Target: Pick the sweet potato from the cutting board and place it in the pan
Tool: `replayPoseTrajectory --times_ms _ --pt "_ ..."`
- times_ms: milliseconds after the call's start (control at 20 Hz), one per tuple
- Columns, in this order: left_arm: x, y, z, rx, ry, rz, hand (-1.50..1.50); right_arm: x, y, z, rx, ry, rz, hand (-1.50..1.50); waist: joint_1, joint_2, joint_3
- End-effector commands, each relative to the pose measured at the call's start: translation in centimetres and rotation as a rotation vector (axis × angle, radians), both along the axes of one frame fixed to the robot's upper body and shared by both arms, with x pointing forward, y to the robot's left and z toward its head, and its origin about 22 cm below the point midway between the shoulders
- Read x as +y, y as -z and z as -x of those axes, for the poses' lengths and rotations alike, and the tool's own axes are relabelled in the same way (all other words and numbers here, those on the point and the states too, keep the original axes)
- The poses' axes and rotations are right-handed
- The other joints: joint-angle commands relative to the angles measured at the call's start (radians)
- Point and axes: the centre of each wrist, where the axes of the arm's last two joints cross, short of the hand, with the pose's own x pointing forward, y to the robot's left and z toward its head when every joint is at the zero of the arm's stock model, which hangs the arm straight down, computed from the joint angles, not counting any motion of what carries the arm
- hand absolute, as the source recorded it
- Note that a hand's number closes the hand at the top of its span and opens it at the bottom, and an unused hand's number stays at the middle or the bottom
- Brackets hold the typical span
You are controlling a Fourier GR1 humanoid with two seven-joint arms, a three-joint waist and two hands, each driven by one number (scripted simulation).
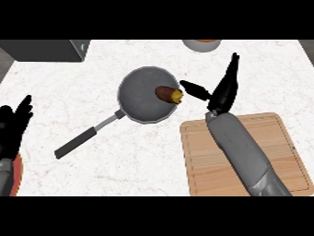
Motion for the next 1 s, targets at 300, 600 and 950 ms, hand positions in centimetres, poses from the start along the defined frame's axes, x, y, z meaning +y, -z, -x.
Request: replayPoseTrajectory --times_ms 300,600,950 --pt "1.3 -0.1 1.5 0.018 -0.043 0.008 0.00 -7.4 -0.2 9.7 0.000 -0.074 -0.020 -1.50 -0.044 -0.012 -0.002" --pt "2.6 -0.7 0.7 0.014 -0.031 -0.006 0.00 -11.0 -2.0 15.8 0.013 -0.094 0.008 -1.50 -0.026 -0.002 -0.001" --pt "0.2 -0.2 0.0 0.008 -0.015 0.003 0.00 -15.1 -4.6 21.7 0.009 -0.083 0.023 -1.50 -0.021 -0.002 -0.001"
